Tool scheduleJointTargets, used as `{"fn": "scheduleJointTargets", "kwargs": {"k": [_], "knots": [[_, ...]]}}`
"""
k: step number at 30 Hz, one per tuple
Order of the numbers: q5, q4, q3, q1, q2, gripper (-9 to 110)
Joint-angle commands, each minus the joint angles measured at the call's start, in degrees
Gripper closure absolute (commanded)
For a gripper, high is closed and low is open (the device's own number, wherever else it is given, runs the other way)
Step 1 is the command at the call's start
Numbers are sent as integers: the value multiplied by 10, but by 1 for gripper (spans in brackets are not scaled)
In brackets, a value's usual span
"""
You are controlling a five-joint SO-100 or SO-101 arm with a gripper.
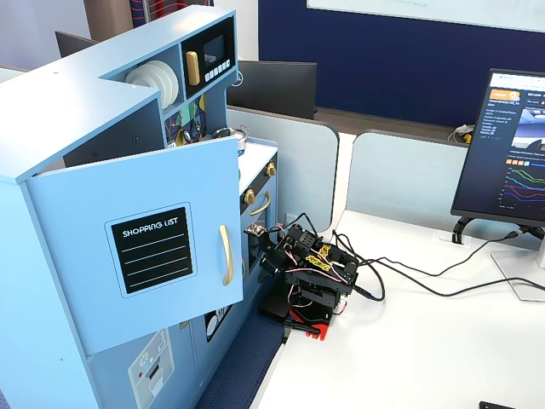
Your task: Close the left cabinet door
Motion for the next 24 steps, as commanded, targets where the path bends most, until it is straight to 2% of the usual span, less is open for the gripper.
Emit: {"fn": "scheduleJointTargets", "kwargs": {"k": [1,14,19,24], "knots": [[5,44,54,3,-3,101],[-12,44,54,-4,-3,101],[-22,11,44,-124,-5,101],[31,-98,-29,-287,-10,101]]}}
